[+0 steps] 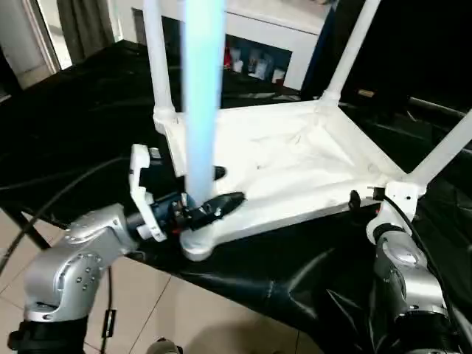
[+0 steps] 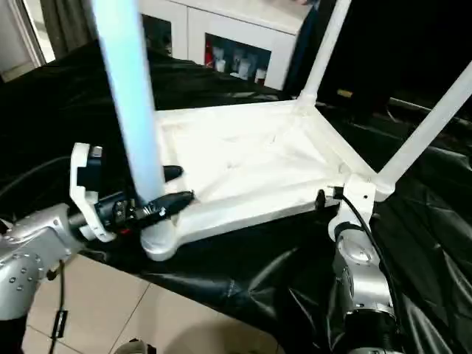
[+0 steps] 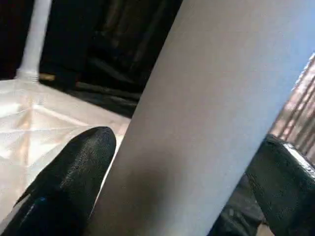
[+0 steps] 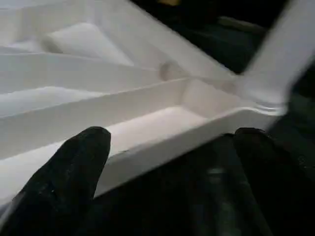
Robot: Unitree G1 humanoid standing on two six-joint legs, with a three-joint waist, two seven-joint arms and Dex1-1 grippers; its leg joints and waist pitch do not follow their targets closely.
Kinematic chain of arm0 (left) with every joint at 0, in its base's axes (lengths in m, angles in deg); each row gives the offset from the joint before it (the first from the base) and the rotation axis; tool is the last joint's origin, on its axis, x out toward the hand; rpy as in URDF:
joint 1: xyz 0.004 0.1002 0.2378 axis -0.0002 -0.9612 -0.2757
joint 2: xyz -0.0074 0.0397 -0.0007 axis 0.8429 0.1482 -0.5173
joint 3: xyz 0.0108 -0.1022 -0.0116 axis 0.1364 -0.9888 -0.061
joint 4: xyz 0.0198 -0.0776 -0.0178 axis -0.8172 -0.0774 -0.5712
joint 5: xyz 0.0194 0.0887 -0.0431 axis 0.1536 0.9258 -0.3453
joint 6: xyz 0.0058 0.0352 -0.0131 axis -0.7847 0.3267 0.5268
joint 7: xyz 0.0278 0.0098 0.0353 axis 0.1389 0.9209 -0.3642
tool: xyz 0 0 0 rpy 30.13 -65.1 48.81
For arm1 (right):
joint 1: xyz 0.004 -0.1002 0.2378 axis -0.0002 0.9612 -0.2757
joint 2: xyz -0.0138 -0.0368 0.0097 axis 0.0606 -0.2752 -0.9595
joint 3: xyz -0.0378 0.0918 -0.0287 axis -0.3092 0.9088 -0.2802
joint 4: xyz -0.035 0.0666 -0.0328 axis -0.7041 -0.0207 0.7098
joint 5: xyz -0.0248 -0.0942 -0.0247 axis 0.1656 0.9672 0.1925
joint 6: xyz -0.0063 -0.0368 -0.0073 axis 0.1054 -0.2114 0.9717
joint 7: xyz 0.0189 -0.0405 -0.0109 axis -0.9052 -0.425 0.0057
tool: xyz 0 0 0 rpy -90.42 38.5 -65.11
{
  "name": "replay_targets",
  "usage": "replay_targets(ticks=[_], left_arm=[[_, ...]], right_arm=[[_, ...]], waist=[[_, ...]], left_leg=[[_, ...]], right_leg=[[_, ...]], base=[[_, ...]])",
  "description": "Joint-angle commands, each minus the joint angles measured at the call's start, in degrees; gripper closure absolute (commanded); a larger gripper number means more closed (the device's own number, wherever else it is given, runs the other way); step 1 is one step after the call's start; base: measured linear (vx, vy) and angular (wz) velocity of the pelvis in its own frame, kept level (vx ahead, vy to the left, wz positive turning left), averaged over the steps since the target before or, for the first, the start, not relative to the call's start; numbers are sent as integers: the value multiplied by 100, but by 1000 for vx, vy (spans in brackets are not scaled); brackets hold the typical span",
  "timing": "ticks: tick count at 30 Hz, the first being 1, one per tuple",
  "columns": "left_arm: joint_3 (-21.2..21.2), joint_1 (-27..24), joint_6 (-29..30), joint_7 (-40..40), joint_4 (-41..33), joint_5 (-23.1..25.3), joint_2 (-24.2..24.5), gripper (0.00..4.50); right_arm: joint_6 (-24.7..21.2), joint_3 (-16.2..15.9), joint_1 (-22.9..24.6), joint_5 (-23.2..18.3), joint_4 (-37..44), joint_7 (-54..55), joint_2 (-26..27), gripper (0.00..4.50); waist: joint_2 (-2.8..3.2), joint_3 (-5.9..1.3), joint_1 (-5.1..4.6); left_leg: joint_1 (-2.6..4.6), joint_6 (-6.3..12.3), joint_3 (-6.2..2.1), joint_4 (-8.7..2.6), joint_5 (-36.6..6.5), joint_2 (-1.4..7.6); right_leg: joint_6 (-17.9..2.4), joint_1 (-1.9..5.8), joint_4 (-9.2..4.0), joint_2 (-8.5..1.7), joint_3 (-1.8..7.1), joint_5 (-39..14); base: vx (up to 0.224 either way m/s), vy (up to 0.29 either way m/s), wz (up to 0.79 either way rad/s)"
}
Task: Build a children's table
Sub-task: Rotate table base
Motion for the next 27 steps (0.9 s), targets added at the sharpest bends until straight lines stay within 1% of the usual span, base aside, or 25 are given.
replay_targets(ticks=[1, 3, 4, 5, 6, 7, 8, 9, 10, 11, 13, 14, 15, 16, 17, 18, 19, 20, 21, 22, 23, 25, 26, 27], left_arm=[[147, 123, 73, -19, -70, -116, -17, 0], [199, 166, 3, -92, 59, -20, -17, 0], [205, 169, -12, -105, 76, -1, -15, 0], [225, 177, -54, -146, 136, 29, 5, 0], [237, 180, -49, -154, 142, 39, 9, 0], [240, 181, -45, -154, 142, 39, 8, 0], [239, 189, -22, -148, 132, 26, 6, 0], [241, 195, -11, -148, 124, 11, 3, 0], [247, 207, -4, -146, 115, -5, 2, 0], [263, 223, 6, -130, 105, -32, 0, 0], [274, 232, 11, -119, 101, -47, -1, 0], [303, 248, 23, -104, 84, -80, -10, 0], [391, 279, 63, -58, 19, -167, -23, 0], [391, 279, 63, -58, 19, -167, -23, 0], [510, 296, 136, 2, -87, -264, -40, 0], [570, 309, 183, 22, -150, -317, -64, 0], [574, 310, 186, 24, -153, -320, -66, 0], [612, 319, 218, 36, -195, -355, -84, 0], [753, 389, 254, 1, -242, -373, -203, 0], [761, 393, 253, 0, -241, -370, -209, 0], [930, 477, 224, -30, -182, -294, -341, 0], [1114, 580, 173, -54, -49, -173, -468, 0], [1114, 580, 173, -54, -49, -173, -468, 0], [1192, 625, 151, -61, 14, -114, -516, 0]], right_arm=[[33, 230, -22, 106, 113, 309, -9, 7], [109, 428, -21, 67, 134, 535, -19, 7], [119, 446, -21, 62, 127, 552, -26, 7], [59, 452, -47, 28, -5, 486, -113, 7], [19, 449, -83, -14, -135, 400, -157, 7], [10, 447, -91, -24, -165, 379, -165, 7], [-71, 395, -159, -67, -364, 186, -230, 7], [-119, 350, -208, -83, -494, 49, -267, 7], [-159, 278, -296, -111, -677, -167, -306, 7], [-192, 201, -400, -136, -871, -400, -336, 7], [-206, 165, -451, -147, -965, -513, -350, 7], [-192, 118, -556, -165, -1133, -699, -355, 7], [-169, 26, -787, -192, -1467, -1009, -354, 7], [-169, 26, -787, -192, -1467, -1009, -354, 7], [-103, -79, -1005, -162, -1762, -1198, -347, 7], [-65, -128, -1110, -132, -1892, -1249, -330, 7], [-63, -130, -1116, -131, -1899, -1252, -329, 7], [-36, -160, -1182, -108, -1980, -1276, -317, 7], [104, -216, -1440, -99, -2271, -1433, -201, 7], [110, -220, -1451, -98, -2283, -1440, -195, 7], [209, -330, -1666, -61, -2502, -1565, -41, 7], [295, -474, -1869, 6, -2712, -1715, 146, 7], [295, -474, -1869, 6, -2712, -1715, 146, 7], [323, -539, -1946, 32, -2785, -1788, 231, 7]], waist=[[28, -358, -36], [22, -362, -40], [35, -371, -42], [30, -369, -44], [56, -366, -43], [39, -363, -57], [33, -366, -57], [46, -368, -54], [42, -374, -65], [41, -380, -73], [43, -387, -66], [46, -396, -67], [41, -418, -70], [41, -418, -70], [41, -413, -81], [40, -418, -95], [37, -419, -118], [38, -414, -120], [28, -422, -135], [20, -426, -167], [14, -428, -189], [14, -431, -225], [15, -439, -241], [14, -438, -262]], left_leg=[[139, -347, 35, -420, -1455, 36], [136, -359, 32, -418, -1473, 34], [137, -360, 31, -415, -1482, 32], [137, -356, 30, -414, -1528, 29], [135, -362, 25, -417, -1542, 27], [135, -363, 24, -419, -1621, 27], [137, -356, 27, -413, -1647, 24], [140, -344, 25, -409, -1667, 29], [141, -333, 26, -402, -1688, 29], [125, -318, 19, -404, -1663, 30], [133, -298, 28, -390, -1544, 37], [134, -296, 24, -388, -1519, 37], [118, -292, 24, -380, -1406, 35], [118, -292, 24, -380, -1406, 35], [108, -301, 24, -376, -1378, 33], [106, -307, 22, -375, -1378, 31], [100, -310, 21, -369, -1370, 32], [105, -304, 24, -371, -1374, 35], [97, -288, 27, -359, -1310, 36], [76, -270, 20, -359, -1291, 30], [66, -256, 25, -351, -1281, 32], [53, -270, 15, -350, -1263, 32], [49, -261, 11, -349, -1271, 33], [43, -252, 2, -351, -1260, 32]], right_leg=[[-512, 166, -455, -185, 184, -1377], [-460, 167, -462, -183, 181, -1438], [-451, 170, -458, -181, 182, -1437], [-419, 167, -470, -175, 181, -1494], [-415, 169, -468, -174, 179, -1502], [-404, 165, -479, -170, 174, -1577], [-399, 163, -484, -172, 175, -1622], [-424, 161, -492, -179, 176, -1655], [-445, 160, -485, -173, 174, -1641], [-484, 179, -474, -176, 168, -1594], [-541, 173, -458, -176, 175, -1389], [-571, 180, -445, -175, 172, -1334], [-648, 209, -412, -176, 164, -1171], [-648, 209, -412, -176, 164, -1171], [-708, 216, -401, -177, 160, -1107], [-739, 219, -390, -178, 156, -1100], [-777, 224, -387, -185, 154, -1094], [-783, 222, -397, -187, 155, -1102], [-801, 232, -388, -190, 161, -1018], [-829, 248, -386, -200, 151, -1067], [-834, 238, -383, -204, 152, -1103], [-830, 255, -384, -210, 147, -1134], [-840, 256, -379, -218, 143, -1142], [-828, 270, -383, -215, 135, -1162]], base=[[0, 0, 0], [0, 0, 0], [0, 0, 0], [0, 0, 0], [0, 0, 0], [0, 0, 0], [0, 0, 0], [0, 0, 0], [0, 0, 0], [0, 0, 0], [0, 0, 0], [0, 0, 0], [0, 0, 0], [0, 0, 0], [0, 0, 0], [0, 0, 0], [0, 0, 0], [0, 0, 0], [0, 0, 0], [0, 0, 0], [0, 0, 0], [0, 0, 0], [0, 0, 0], [0, 0, 0]])
